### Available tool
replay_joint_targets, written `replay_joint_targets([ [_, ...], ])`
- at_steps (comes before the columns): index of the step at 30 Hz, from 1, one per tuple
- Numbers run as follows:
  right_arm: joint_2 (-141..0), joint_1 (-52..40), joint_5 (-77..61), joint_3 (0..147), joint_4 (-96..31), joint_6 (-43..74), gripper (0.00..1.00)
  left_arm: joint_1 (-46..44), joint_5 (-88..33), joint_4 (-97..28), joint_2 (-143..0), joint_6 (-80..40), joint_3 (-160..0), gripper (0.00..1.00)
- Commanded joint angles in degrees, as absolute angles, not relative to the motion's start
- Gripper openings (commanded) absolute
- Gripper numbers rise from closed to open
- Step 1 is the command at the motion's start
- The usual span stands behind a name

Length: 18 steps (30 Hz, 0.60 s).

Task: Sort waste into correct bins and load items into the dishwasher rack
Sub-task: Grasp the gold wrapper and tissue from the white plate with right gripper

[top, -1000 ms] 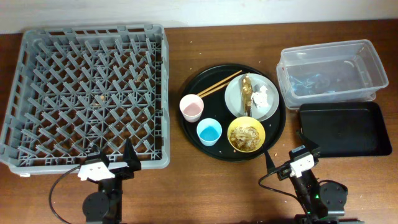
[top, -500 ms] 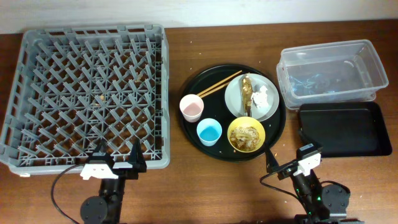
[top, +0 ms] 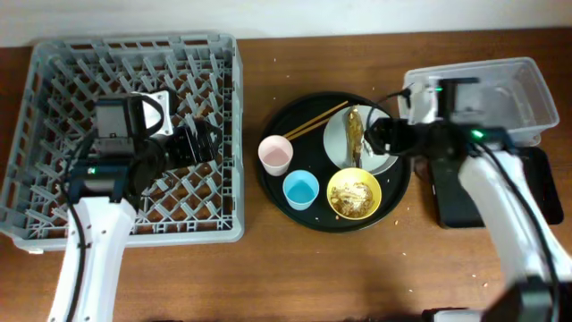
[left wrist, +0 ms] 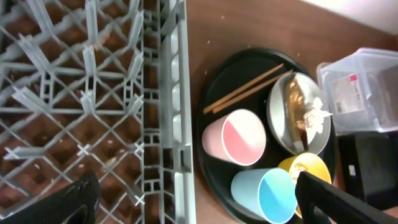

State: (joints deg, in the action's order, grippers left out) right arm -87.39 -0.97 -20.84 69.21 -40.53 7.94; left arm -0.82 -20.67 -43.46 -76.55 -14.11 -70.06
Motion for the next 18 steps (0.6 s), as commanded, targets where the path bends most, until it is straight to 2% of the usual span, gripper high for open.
replay_joint_targets([
  [1, -99.5, -2.7, -9.9, 69.9, -34.1, 11.5, 0.7, -0.8, -21.6, -43.4, -78.5, -13.6, -71.0, 0.99],
  [2, -105.5, -2.6, -8.3, 69.9, -30.7, 12.6, 0.53, -0.8, -21.6, -43.4, -78.7, -13.6, -71.0, 0.99],
  [4, -111.9, -2.6, -8.4, 69.9, -27.7, 13.6, 0.46, -0.8, -21.6, -43.4, -78.7, -13.6, -71.0, 0.99],
  [5, -113.3, -2.6, -8.8, 69.9, -27.0, 14.0, 0.21, -0.8, -21.6, -43.4, -78.7, -13.6, -71.0, 0.99],
  [6, -112.2, -2.6, -11.0, 70.0, -27.4, 14.0, 0.06, -0.8, -21.7, -43.4, -78.7, -13.6, -71.0, 0.99],
  [9, -99.9, -2.5, -12.1, 70.1, -31.4, 14.0, 0.04, -0.8, -21.6, -43.4, -78.7, -13.6, -71.0, 0.99],
  [11, -90.6, -2.1, -5.3, 70.1, -31.7, 15.7, 0.04, -0.8, -21.6, -43.4, -78.7, -13.6, -71.0, 0.99],
  [14, -89.3, 2.3, 9.4, 70.1, -29.1, 18.0, 0.04, -0.8, -21.6, -43.4, -78.7, -13.6, -71.0, 0.99],
  [15, -91.8, 5.6, 13.7, 70.1, -24.9, 20.0, 0.04, -0.8, -21.6, -43.4, -78.7, -13.6, -71.0, 0.99],
  [16, -94.2, 7.4, 12.6, 70.1, -21.3, 20.0, 0.04, -0.8, -21.6, -43.4, -78.7, -13.6, -71.0, 0.99],
  [17, -94.7, 8.2, 12.4, 70.1, -19.8, 19.7, 0.29, -0.8, -21.6, -43.4, -78.7, -13.6, -71.0, 0.99],
  [18, -93.5, 8.3, 7.8, 70.5, -19.6, 15.2, 0.93, -0.8, -21.6, -43.4, -78.7, -13.6, -71.0, 0.99],
])
